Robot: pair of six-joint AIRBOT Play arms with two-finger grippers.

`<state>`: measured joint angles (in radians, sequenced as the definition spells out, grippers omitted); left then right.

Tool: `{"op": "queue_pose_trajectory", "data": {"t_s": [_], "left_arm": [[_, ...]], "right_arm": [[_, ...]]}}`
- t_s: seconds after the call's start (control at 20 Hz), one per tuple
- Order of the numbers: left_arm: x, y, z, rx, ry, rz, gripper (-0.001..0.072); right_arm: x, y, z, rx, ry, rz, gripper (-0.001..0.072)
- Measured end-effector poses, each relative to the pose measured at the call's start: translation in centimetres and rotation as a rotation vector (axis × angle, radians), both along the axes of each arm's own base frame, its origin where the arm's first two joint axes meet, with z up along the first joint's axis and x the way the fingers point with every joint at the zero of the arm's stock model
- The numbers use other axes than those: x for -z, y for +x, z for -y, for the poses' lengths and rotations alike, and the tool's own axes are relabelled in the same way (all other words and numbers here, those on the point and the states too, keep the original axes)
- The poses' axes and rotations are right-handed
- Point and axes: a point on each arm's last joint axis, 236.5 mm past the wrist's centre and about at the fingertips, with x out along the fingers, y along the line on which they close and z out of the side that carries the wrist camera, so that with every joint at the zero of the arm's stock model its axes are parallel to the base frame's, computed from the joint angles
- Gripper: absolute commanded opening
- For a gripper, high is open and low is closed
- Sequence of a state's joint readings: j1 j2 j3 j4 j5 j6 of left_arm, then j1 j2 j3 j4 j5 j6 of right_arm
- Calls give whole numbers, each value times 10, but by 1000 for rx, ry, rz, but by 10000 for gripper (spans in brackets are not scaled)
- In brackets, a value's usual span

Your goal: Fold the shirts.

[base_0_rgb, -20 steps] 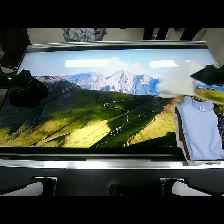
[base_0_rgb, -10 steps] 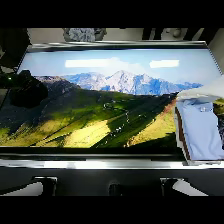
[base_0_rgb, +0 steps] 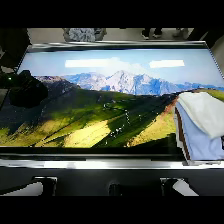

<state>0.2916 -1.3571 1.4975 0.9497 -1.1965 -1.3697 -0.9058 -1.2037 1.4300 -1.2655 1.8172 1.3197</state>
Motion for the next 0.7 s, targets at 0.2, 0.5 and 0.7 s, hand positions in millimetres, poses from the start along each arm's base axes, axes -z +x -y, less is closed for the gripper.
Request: {"op": "queue_pose_trajectory", "data": {"t_s": [0.2,0.5,0.7], "left_arm": [[-1,0,1,1,-5,2,30],[-7,0,7,12,-28,12,29],[-46,4,8,26,-9,92,27]], "right_arm": [[53,-51,-18,29,29,-183,48],[78,-63,-4,43,-78,-200,673],[-4,-19,75,0,-471,14,647]]}}
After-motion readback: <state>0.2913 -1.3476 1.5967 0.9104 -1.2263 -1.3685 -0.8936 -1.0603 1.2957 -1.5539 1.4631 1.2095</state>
